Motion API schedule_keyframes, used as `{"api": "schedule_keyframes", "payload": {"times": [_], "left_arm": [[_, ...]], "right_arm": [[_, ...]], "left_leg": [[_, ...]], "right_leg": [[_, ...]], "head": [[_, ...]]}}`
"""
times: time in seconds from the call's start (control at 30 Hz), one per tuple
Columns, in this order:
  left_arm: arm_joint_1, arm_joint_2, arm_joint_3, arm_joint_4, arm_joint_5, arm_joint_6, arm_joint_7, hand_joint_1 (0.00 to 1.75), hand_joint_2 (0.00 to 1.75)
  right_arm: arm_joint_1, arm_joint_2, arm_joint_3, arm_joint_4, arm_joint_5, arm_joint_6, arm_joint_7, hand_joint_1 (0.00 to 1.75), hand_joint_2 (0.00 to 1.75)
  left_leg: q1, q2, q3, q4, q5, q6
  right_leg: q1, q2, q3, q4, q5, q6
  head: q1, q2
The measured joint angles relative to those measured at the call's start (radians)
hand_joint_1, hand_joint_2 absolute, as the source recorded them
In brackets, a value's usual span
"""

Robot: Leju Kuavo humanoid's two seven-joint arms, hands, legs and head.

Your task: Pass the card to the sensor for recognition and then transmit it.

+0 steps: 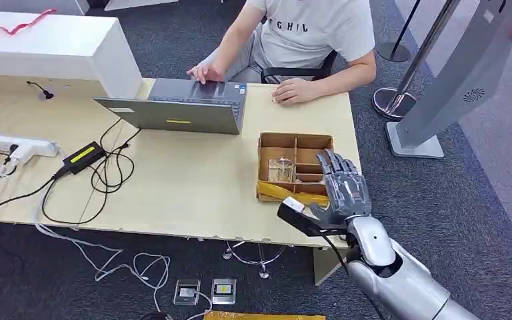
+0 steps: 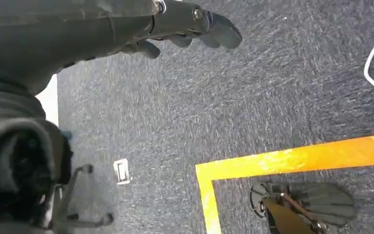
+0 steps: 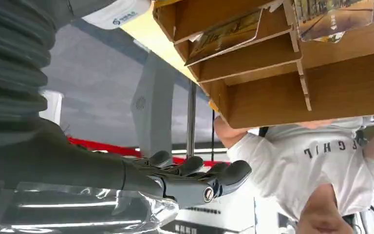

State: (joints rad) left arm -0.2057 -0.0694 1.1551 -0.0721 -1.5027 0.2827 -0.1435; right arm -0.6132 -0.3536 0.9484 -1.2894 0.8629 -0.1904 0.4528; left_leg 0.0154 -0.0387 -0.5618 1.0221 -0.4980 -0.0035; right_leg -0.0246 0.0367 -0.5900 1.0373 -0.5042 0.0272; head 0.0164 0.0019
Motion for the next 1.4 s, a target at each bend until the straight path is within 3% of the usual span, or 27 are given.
{"api": "schedule_keyframes", "payload": {"times": [0.5,0.87,1.4], "left_arm": [[0.002,-0.001,0.006,0.0,-0.026,-0.009,0.02,0.0,0.0],[0.005,-0.003,0.024,0.0,-0.036,0.001,0.024,0.0,0.0],[0.005,-0.006,0.031,0.0,-0.065,0.008,0.026,0.0,0.0]], "right_arm": [[-0.047,0.044,0.027,0.1,0.094,-0.012,-0.018,0.0,1.75],[-0.075,0.106,0.039,0.199,0.077,-0.012,-0.052,0.0,1.75],[-0.075,0.132,0.045,0.263,0.034,-0.001,-0.046,0.0,1.75]], "left_leg": [[0.0,0.0,0.0,0.0,0.0,0.0],[0.0,0.0,0.0,0.0,0.0,0.0],[0.0,0.0,0.0,0.0,0.0,0.0]], "right_leg": [[0.0,0.0,0.0,0.0,0.0,0.0],[0.0,0.0,0.0,0.0,0.0,0.0],[0.0,0.0,0.0,0.0,0.0,0.0]], "head": [[0.0,0.0],[0.0,0.0],[0.001,0.0]]}}
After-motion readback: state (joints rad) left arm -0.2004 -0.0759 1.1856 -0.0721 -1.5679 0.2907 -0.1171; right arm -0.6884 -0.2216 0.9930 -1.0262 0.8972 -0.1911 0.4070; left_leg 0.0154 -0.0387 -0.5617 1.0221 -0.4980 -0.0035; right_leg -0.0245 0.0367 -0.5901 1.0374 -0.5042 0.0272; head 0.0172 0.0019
